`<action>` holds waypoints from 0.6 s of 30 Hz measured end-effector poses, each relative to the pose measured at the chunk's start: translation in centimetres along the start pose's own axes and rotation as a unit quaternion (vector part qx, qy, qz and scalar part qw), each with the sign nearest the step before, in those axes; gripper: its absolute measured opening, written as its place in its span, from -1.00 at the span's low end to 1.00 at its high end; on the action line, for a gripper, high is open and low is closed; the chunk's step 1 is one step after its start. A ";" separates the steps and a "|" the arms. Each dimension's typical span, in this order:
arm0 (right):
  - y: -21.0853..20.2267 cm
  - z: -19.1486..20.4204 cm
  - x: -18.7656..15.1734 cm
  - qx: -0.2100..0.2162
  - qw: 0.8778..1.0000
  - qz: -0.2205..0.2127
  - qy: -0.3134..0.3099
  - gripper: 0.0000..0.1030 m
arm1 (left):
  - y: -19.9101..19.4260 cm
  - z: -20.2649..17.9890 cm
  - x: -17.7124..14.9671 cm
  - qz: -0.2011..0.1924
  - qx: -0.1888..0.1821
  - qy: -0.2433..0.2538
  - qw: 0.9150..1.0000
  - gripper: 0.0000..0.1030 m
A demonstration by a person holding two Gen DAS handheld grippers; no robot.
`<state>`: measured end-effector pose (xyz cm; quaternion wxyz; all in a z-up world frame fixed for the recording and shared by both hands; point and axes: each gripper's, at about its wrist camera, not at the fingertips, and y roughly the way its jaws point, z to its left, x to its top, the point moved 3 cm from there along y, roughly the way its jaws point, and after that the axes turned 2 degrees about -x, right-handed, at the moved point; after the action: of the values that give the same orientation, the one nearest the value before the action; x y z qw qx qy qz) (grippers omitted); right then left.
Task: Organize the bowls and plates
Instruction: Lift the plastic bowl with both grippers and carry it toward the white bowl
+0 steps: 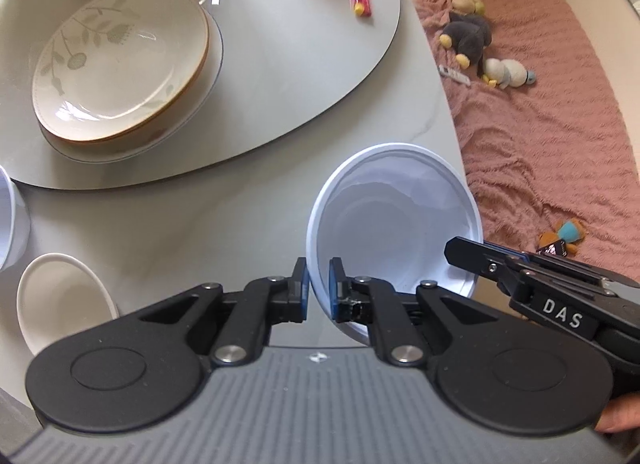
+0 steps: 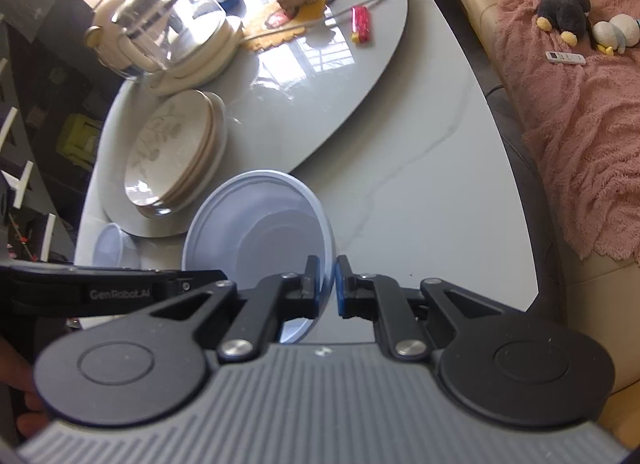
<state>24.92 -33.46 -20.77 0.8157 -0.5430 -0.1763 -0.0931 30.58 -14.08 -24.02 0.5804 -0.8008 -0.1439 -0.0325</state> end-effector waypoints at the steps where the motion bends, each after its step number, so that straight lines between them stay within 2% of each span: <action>1: -0.2 0.2 -0.1 0.000 1.000 0.000 -0.004 -0.80 | -0.4 0.0 -0.1 -0.002 0.001 -0.001 1.000 -0.77; 7: -1.0 1.2 0.1 0.013 1.000 -0.005 -0.014 -0.80 | -2.4 0.3 -0.7 -0.018 0.006 -0.005 1.000 -0.77; 14: -2.7 2.0 0.0 0.031 0.999 -0.008 -0.016 -0.79 | -5.1 1.2 -1.1 -0.036 -0.025 -0.017 0.999 -0.77; 18: -3.3 2.7 -0.3 0.031 0.999 -0.010 -0.006 -0.79 | -6.1 1.7 -1.4 -0.037 -0.033 -0.004 0.999 -0.77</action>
<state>23.04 -32.27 -17.13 0.8301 -0.5163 -0.1894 -0.0929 27.38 -10.99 -19.31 0.5517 -0.8137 -0.1745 -0.0554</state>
